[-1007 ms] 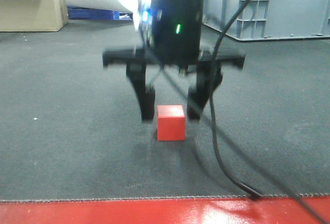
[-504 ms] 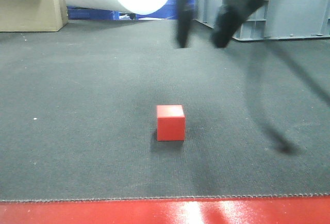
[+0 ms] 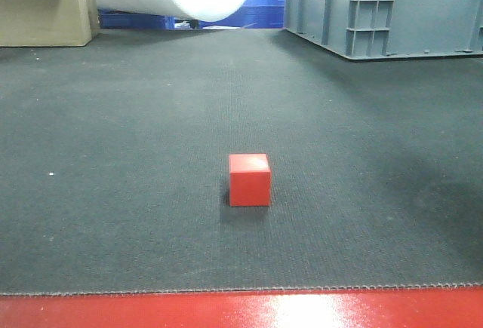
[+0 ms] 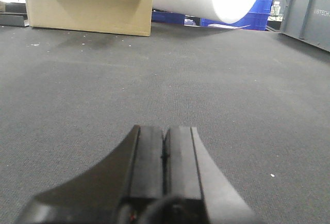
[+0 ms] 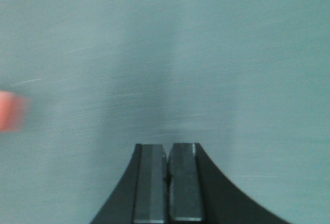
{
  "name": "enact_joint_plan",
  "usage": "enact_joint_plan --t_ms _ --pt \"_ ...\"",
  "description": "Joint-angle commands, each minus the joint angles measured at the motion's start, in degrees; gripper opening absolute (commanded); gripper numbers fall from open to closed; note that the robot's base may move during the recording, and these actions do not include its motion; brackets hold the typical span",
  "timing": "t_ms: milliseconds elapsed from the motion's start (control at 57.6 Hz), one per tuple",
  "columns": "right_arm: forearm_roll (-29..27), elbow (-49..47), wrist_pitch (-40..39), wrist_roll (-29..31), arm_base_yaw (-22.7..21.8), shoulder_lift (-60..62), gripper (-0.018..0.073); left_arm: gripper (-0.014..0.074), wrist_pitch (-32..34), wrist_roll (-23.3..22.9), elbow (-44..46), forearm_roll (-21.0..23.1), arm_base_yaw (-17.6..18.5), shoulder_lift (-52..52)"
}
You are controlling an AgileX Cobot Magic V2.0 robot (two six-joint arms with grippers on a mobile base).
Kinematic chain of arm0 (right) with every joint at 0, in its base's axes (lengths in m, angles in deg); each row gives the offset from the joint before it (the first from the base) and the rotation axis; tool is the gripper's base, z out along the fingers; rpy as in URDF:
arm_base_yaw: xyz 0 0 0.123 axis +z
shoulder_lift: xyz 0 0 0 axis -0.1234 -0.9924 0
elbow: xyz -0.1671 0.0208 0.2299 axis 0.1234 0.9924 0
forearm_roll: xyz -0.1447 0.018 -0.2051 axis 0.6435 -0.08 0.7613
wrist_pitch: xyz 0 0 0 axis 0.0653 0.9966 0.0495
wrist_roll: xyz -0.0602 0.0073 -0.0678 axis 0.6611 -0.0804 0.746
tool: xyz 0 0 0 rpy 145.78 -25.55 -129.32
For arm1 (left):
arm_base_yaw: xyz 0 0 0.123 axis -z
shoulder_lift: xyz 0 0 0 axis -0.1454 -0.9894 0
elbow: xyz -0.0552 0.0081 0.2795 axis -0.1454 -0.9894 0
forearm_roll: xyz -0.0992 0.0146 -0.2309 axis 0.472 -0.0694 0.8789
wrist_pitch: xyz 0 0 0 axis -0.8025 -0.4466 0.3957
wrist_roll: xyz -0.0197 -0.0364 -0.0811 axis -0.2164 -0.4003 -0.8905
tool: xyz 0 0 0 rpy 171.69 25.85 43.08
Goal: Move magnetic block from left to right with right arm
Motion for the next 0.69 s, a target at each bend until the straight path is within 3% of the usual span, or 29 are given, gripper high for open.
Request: enact_joint_plan --t_ms 0,226,365,677 --pt "-2.51 3.93 -11.66 5.09 -3.84 6.60 0.0039 -0.0126 4.49 -0.41 -0.38 0.15 0.38 0.55" --pt "-2.68 18.93 -30.09 5.43 -5.20 18.81 0.0039 -0.0126 4.49 -0.41 -0.38 0.15 0.38 0.55" --pt "-2.62 26.64 -37.41 5.43 -5.20 27.53 0.0039 -0.0126 4.49 -0.41 -0.38 0.15 0.38 0.55" --pt "-2.62 35.94 -38.71 5.43 -5.20 47.33 0.0039 -0.0126 4.49 -0.41 -0.38 0.15 0.38 0.55"
